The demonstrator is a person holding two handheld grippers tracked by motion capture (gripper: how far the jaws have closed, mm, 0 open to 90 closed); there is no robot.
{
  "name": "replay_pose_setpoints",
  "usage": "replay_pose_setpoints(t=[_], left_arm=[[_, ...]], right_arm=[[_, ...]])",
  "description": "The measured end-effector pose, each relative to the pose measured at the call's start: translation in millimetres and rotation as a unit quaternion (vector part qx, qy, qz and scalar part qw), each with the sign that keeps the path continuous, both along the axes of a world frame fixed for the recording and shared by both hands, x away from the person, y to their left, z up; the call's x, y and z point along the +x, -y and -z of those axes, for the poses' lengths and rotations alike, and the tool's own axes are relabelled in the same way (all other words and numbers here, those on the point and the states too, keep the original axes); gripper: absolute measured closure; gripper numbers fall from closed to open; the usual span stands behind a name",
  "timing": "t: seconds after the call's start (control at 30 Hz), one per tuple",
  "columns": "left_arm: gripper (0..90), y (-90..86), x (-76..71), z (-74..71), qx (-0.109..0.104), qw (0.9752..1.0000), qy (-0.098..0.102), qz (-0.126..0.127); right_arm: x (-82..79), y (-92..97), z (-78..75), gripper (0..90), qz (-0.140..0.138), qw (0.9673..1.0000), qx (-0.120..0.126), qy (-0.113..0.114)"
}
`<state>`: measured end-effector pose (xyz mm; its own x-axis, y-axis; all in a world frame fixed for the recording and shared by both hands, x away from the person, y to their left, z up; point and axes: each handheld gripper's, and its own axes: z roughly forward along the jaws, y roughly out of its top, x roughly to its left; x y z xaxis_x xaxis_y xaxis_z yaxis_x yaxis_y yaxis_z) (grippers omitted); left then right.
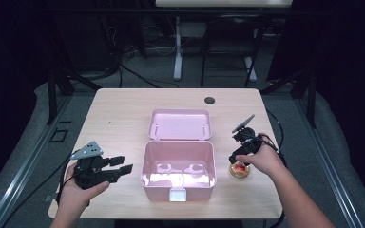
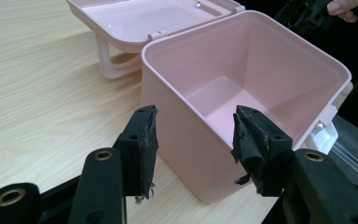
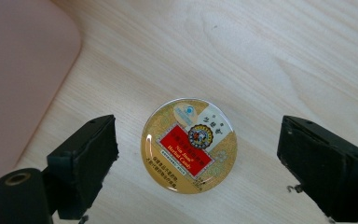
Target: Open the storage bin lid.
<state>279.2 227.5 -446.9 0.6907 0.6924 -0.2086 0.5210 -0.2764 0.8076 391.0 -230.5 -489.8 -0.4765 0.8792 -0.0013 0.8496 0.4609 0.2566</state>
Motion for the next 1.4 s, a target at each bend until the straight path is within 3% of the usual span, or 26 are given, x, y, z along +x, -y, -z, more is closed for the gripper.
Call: replay_pose_setpoints(t=[0.13, 0.43, 1.03, 1.4], left_arm=[[49.2, 0.6, 0.2, -0.5, 0.011, 0.9999, 0.006, 0.004], [47.4, 2.5, 0.0, 0.1, 0.016, 0.9998, 0.005, 0.007], [46.5, 0.8, 1.7, 0.4, 0.013, 0.9999, 0.004, 0.002], [46.5, -0.1, 1.6, 0.8, 0.014, 0.9999, -0.001, 0.001]], right_arm=[[2.3, -3.1, 6.5, 8.9, 0.000, 0.9998, -0.017, -0.012], [5.4, 0.3, 26.3, 6.4, 0.012, 0.9989, -0.015, -0.042], [4.9, -0.8, 48.7, 4.6, 0.018, 0.9975, -0.018, -0.065], [8.0, 0.5, 55.0, 9.2, 0.022, 0.9969, -0.024, -0.072]])
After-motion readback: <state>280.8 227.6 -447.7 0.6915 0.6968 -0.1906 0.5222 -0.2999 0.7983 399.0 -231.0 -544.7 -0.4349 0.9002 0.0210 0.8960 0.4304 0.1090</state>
